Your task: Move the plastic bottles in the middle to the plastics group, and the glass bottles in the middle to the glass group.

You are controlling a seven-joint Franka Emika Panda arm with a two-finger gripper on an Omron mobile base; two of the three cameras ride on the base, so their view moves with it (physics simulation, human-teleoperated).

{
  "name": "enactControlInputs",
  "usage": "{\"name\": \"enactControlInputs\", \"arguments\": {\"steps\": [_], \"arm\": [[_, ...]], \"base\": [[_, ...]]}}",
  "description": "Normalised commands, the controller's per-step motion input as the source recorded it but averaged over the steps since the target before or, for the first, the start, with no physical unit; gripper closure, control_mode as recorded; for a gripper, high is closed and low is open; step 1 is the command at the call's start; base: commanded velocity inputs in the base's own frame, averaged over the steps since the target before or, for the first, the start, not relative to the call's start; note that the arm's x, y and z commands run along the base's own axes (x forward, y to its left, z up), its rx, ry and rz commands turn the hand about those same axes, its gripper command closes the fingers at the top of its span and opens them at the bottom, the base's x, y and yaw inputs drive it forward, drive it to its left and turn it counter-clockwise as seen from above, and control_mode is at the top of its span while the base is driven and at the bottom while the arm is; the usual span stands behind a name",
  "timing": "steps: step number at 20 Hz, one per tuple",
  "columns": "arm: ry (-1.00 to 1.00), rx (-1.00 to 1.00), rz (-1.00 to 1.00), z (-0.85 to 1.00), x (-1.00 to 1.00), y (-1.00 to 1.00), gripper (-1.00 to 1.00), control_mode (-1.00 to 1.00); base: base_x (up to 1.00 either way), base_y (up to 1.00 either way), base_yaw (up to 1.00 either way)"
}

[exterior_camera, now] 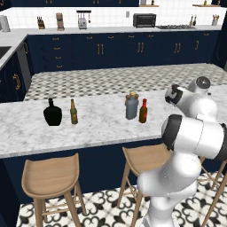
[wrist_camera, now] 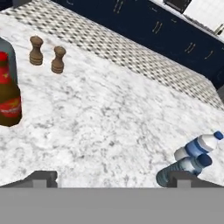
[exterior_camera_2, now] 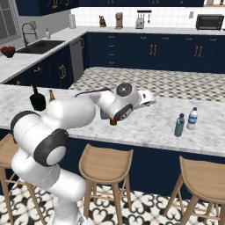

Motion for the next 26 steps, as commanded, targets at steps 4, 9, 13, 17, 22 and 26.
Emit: {"name": "enactControlInputs", "arguments": {"steps": [4, 9, 13, 17, 22, 26], "arm": [[-0.04, -0.02, 0.0, 0.76, -0.42, 0.67, -1.0, -1.0], [-0.13, 0.04, 0.0, 0.27, -0.23, 0.47, -1.0, -1.0], [-0.13, 0.19, 0.0, 0.3, -0.01, 0.29, -1.0, -1.0], [-0.01, 0.28, -0.05, 0.24, 0.0, 0.21, -1.0, -1.0], [0.04, 0.1, -0.1, 0.18, 0.0, 0.33, -1.0, -1.0], [0.02, 0.0, 0.07, -0.03, -0.29, 0.36, -1.0, -1.0]], "base": [[0.0, 0.0, 0.0], [0.0, 0.0, 0.0], [0.0, 0.0, 0.0], [0.0, 0.0, 0.0], [0.0, 0.0, 0.0], [0.0, 0.0, 0.0]]}}
